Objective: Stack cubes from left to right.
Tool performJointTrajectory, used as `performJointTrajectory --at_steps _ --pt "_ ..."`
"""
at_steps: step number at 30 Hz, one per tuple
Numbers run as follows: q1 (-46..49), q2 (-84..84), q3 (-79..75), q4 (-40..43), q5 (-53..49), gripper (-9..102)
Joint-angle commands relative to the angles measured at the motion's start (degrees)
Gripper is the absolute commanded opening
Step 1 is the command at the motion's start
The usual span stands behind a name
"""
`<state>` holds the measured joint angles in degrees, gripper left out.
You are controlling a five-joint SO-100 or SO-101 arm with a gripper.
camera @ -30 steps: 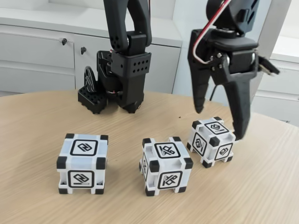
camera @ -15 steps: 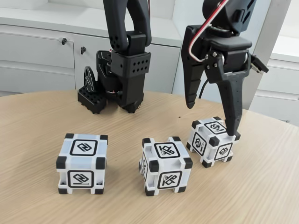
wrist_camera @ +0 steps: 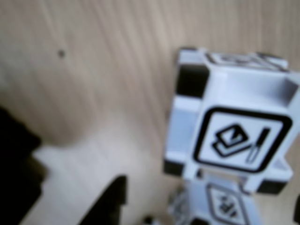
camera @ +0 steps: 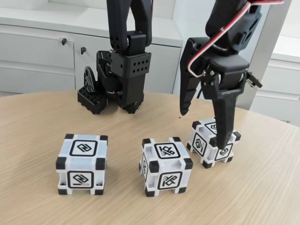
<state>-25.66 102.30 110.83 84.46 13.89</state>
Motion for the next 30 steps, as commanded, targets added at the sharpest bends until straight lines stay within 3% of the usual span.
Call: performJointTrajectory --at_steps 1,21,30 --pt "-0.3 -0.9 -1.3 -0.4 -0.3 34" --pt "-0.4 -4.3 -0.4 -13.6 -1.0 36" --pt "-4.4 -4.3 -0.4 -13.8 -10.0 35"
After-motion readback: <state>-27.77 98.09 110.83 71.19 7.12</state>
